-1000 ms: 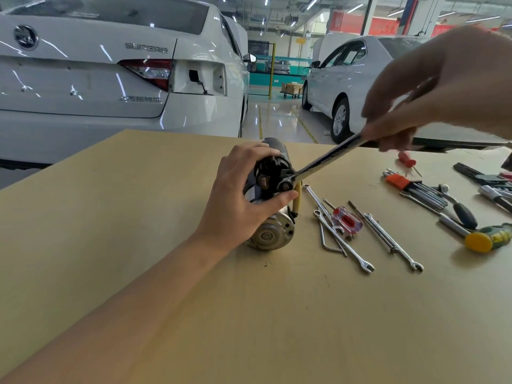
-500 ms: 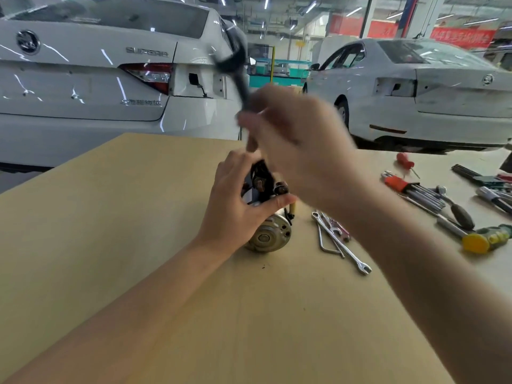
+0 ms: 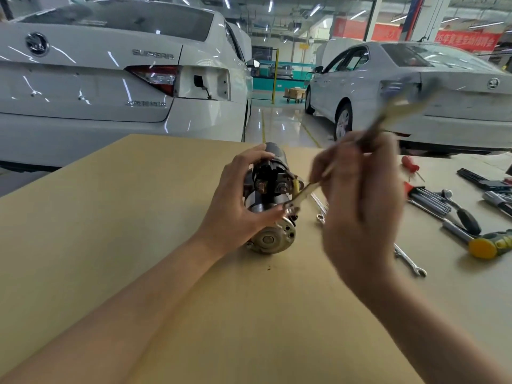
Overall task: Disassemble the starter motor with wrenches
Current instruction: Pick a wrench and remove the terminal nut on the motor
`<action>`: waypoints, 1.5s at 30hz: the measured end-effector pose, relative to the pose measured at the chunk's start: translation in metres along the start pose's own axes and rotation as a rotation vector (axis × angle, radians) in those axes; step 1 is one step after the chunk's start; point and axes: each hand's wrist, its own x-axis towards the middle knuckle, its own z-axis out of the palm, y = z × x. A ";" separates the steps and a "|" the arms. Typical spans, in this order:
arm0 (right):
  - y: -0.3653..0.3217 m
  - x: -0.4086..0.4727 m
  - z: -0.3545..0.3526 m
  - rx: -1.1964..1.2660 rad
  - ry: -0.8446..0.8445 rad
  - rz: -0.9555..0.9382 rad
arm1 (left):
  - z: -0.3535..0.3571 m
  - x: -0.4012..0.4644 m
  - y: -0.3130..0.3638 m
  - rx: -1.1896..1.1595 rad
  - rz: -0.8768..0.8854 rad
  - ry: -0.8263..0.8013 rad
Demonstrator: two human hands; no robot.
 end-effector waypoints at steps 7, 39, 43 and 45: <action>0.026 0.001 -0.026 0.638 0.560 0.983 | -0.003 -0.002 0.004 0.023 -0.001 -0.045; -0.003 -0.038 -0.027 0.914 0.691 1.338 | 0.003 0.000 0.006 -0.034 0.017 -0.064; 0.001 -0.032 -0.027 0.887 0.698 1.294 | 0.006 0.000 0.006 -0.027 0.018 -0.081; 0.005 -0.019 -0.030 0.866 0.670 1.209 | 0.007 0.000 0.006 -0.009 0.018 -0.091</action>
